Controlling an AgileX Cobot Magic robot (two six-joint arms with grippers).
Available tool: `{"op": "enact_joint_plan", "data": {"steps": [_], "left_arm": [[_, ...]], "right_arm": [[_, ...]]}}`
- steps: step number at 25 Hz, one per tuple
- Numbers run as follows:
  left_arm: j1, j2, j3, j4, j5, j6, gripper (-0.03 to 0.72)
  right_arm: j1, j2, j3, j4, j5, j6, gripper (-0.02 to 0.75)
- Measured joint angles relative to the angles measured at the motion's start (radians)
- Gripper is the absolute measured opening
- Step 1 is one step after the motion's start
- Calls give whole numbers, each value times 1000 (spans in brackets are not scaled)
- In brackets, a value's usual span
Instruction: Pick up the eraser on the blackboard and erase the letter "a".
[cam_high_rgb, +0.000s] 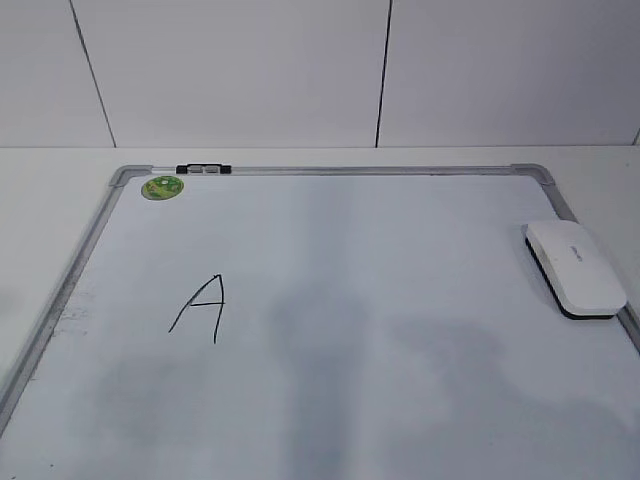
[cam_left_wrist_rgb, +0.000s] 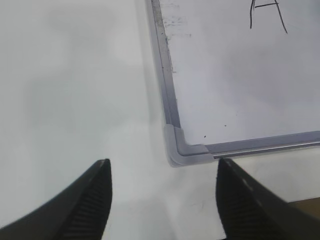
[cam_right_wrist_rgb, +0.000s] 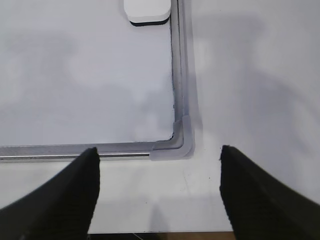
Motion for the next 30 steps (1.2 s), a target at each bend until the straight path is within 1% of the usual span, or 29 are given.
{"op": "enact_joint_plan", "data": {"steps": [20,21,30], "left_arm": [[0,0,1,-13,0,0,491],[0,0,1,-13,0,-2,510],[0,-9,1,-13,0,-2,497]], "right_arm": [[0,0,0,0,0,-2,592],[0,0,0,0,0,-2,592],[0,0,0,0,0,-2,592]]}}
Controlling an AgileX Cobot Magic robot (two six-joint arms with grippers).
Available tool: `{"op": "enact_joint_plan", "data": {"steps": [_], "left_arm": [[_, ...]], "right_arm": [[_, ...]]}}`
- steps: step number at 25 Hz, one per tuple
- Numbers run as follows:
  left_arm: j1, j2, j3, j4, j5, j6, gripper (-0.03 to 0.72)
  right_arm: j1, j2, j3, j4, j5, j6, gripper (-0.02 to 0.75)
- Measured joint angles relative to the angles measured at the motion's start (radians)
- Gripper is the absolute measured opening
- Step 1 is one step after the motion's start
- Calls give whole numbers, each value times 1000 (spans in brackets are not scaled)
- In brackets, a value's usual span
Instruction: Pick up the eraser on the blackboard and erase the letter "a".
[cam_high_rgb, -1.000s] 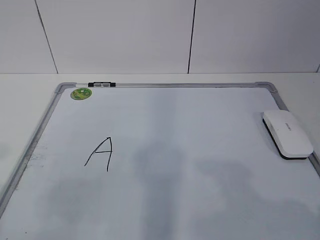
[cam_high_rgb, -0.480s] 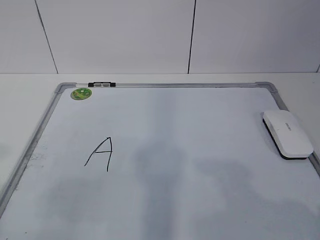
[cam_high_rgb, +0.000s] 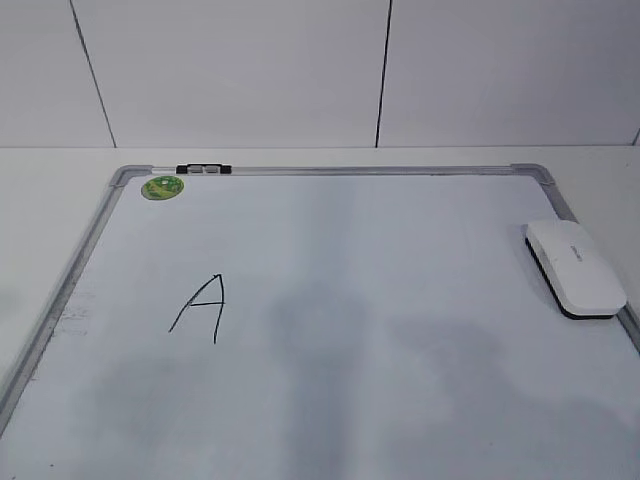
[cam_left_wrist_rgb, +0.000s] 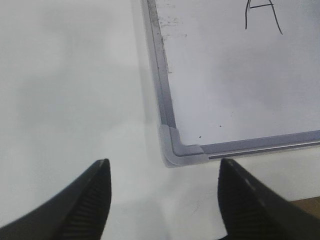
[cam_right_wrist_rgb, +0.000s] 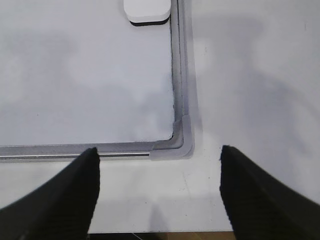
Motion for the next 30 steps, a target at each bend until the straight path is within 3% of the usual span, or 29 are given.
{"op": "enact_joint_plan", "data": {"steps": [6,20,30], "left_arm": [[0,-61,0,-1,0,0,510],[0,-362,0,-2,3,0,439],[0,-368,0,-5,8,0,427]], "right_arm": [[0,-10,0,0,0,0,592],[0,-234,0,0,0,0,592],[0,-262,0,0,0,-2,592]]}}
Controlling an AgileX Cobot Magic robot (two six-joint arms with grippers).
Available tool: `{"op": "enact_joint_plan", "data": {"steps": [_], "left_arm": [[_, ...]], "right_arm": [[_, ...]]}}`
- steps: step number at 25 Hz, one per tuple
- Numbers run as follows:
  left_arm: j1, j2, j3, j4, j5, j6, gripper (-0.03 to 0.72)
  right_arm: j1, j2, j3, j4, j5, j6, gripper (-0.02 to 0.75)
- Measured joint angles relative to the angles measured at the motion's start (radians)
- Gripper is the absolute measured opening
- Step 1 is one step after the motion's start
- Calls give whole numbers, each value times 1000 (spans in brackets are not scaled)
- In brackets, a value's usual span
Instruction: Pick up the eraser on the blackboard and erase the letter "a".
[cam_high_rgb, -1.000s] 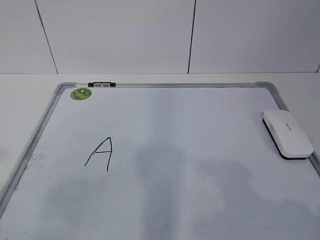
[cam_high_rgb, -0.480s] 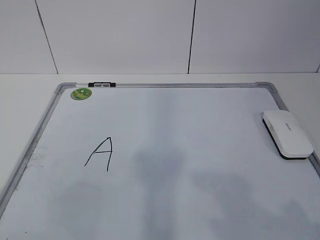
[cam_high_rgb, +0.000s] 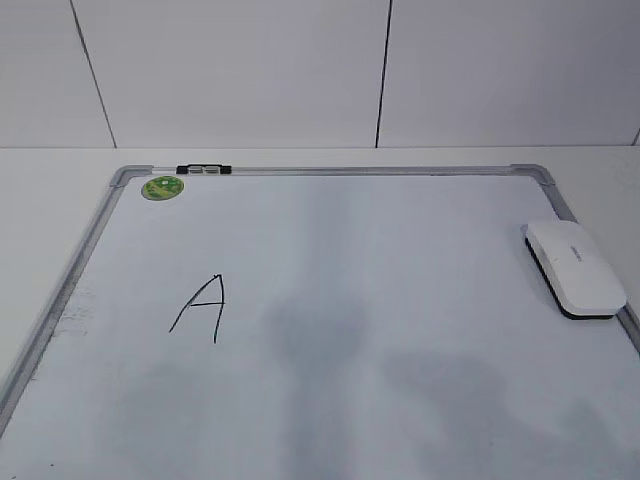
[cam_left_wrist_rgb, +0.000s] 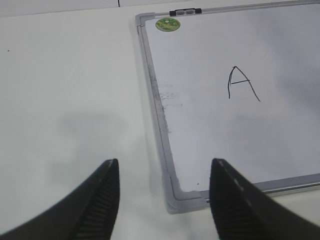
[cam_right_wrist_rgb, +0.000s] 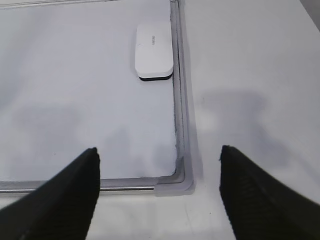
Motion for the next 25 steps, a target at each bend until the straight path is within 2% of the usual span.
{"op": "enact_joint_plan", "data": {"steps": [25], "left_arm": [[0,0,0,-2,0,0,426]], "right_arm": [[0,0,0,0,0,0,592]]}}
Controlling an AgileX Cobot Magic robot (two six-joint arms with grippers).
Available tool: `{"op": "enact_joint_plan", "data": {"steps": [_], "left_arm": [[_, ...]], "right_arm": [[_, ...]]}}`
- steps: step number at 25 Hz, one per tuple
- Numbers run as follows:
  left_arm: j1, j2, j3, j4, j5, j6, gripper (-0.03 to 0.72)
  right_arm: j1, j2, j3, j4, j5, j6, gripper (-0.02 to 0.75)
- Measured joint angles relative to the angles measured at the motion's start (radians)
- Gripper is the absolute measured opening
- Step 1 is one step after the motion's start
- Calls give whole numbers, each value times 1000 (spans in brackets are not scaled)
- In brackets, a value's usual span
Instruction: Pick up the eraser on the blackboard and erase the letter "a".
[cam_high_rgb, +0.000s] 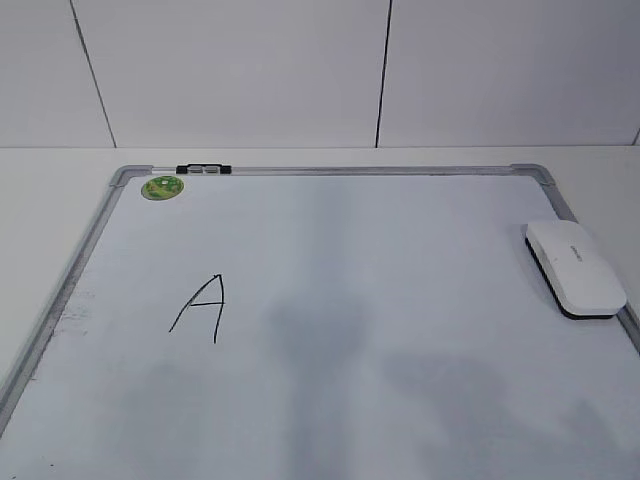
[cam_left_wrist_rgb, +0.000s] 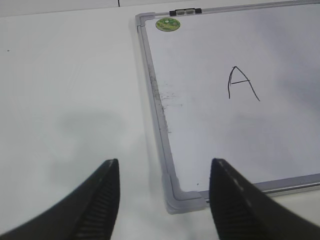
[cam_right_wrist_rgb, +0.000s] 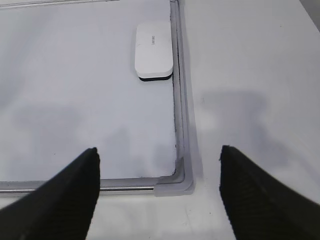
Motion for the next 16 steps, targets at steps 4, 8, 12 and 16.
{"op": "enact_joint_plan", "data": {"steps": [4,8,12,16], "left_arm": [[0,0,0,0,0,0,426],[0,0,0,0,0,0,426],[0,0,0,0,0,0,426],[0,0,0,0,0,0,426]], "right_arm": [[0,0,0,0,0,0,592],[0,0,0,0,0,0,576],[0,0,0,0,0,0,583],[0,0,0,0,0,0,583]]}}
